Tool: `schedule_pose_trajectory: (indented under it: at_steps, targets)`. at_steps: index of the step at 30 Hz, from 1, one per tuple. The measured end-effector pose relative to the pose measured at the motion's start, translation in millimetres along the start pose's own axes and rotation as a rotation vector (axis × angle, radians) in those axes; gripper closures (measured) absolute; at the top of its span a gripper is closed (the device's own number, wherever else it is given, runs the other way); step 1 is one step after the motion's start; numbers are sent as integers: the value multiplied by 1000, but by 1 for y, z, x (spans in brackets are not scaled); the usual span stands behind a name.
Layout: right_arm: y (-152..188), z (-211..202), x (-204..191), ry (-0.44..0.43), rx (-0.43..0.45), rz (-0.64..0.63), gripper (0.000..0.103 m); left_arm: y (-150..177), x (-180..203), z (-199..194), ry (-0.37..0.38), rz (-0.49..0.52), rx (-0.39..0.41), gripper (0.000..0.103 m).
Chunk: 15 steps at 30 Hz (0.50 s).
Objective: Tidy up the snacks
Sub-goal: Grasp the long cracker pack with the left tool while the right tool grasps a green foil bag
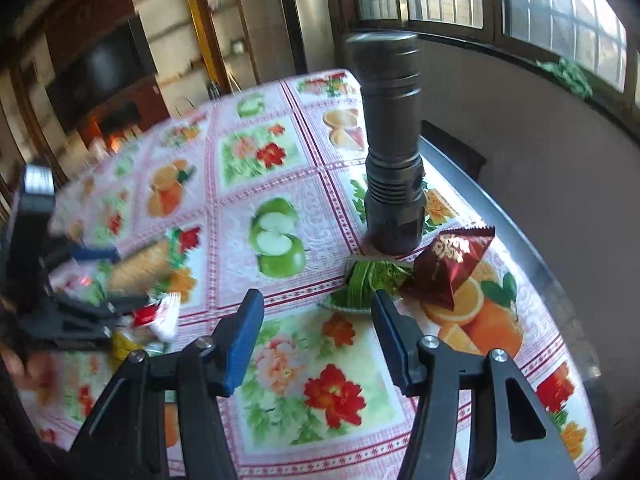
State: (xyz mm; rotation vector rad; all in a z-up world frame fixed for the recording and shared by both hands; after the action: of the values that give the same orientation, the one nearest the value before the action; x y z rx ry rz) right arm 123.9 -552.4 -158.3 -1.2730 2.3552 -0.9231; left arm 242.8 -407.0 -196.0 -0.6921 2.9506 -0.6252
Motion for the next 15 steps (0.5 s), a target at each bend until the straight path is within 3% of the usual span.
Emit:
schedule_pose_trajectory:
  at_steps: [4, 10, 12, 13, 15]
  targets:
    - [3, -5, 24, -32, -31, 89, 47, 17, 24, -16, 128, -62, -3, 57]
    - [5, 1, 26, -6, -53, 74, 46, -2, 15, -19, 59, -143, 12, 56]
    - [5, 18, 21, 24, -93, 63, 46, -14, 15, -9, 95, -154, 13, 50]
    - [5, 22, 20, 37, -96, 63, 46, -19, 17, -3, 90, -148, 3, 43]
    - [1, 28, 17, 25, -97, 76, 46, -21, 18, 13, 43, -132, -28, 40]
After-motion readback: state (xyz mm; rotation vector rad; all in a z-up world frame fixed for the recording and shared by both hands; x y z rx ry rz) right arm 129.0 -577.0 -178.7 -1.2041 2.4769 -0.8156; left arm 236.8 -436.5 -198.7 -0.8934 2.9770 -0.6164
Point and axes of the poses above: each gripper's, at about its wrist camera, not at the fingertips, and z roughly the way its jaws point, x to its right, y to its underside, the point moved 4 cm from there along z, roughly the way its jaws point, and after that the axes turned 15 degrees about y, right-handed, at the moved point
